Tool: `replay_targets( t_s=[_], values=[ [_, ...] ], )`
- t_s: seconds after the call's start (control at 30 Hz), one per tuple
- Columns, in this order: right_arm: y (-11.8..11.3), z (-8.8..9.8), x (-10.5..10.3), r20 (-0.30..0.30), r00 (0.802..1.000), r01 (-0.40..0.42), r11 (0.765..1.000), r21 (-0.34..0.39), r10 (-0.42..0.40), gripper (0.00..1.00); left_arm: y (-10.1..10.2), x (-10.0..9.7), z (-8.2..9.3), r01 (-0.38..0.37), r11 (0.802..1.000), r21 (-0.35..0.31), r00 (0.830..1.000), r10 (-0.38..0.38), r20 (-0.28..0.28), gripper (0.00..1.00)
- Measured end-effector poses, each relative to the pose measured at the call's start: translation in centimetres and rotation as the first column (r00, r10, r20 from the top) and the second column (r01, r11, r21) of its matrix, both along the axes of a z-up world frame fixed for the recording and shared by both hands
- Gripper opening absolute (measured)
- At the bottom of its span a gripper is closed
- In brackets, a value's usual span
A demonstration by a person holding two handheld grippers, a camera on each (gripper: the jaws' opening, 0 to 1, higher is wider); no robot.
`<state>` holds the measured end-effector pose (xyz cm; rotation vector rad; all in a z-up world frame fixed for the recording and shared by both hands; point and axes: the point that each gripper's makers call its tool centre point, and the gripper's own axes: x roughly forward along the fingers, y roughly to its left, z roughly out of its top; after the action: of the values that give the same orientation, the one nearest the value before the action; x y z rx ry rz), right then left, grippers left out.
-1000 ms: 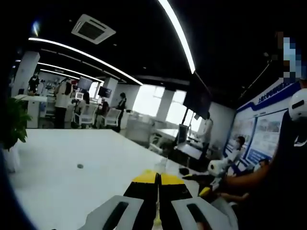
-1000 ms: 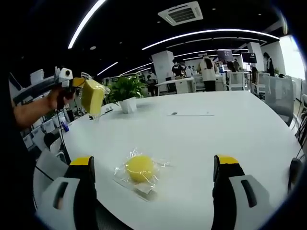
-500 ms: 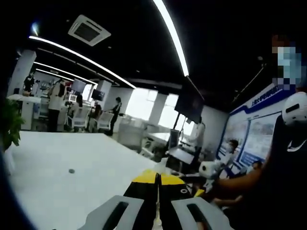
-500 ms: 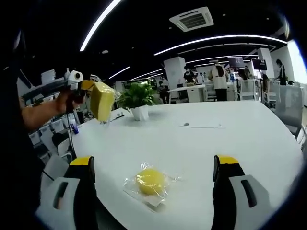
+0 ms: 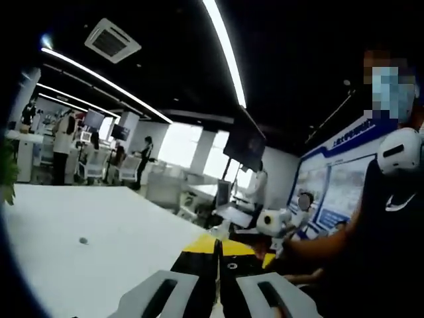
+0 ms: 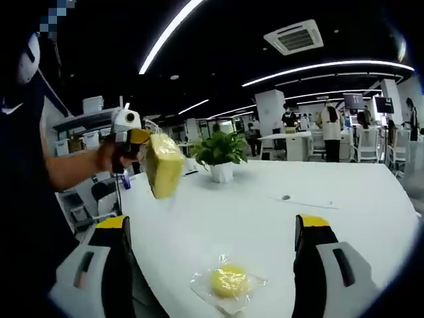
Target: Compare the silicone blocks by pressing each to a similar depth, holding the contact briefly, and releasing to observe deformation and rebound differences across the visible hardness samples.
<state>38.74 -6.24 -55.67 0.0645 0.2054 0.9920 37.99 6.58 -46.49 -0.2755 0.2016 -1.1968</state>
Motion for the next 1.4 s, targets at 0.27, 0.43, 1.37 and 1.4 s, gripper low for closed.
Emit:
replay_targets(
  t_s=[0.27,0.43,1.37,1.4],
  values=[
    [1.8,0.9,0.1,-0.02,0.999,-0.047,0.997,0.068,0.048,0.96,-0.4,-0.3,-0.7,-0.008,1.0,0.015,1.0,0.008,-0.011,0.0],
    [3.2,1.4,-0.2,-0.106,0.987,-0.098,0.978,0.183,0.118,0.96,-0.5,-0.6,-1.2,-0.004,1.0,0.012,1.0,0.004,-0.028,0.0],
    [8.2,4.9,-2.4,-0.045,0.949,-0.297,0.932,0.209,0.312,0.89,-0.4,-2.5,0.7,0.031,0.996,-0.08,0.998,-0.035,-0.048,0.0],
    [8.4,5.0,-2.6,-0.045,0.946,-0.306,0.928,0.212,0.322,0.87,-0.5,-2.6,0.7,0.032,0.996,-0.082,0.998,-0.036,-0.048,0.0]
  ],
)
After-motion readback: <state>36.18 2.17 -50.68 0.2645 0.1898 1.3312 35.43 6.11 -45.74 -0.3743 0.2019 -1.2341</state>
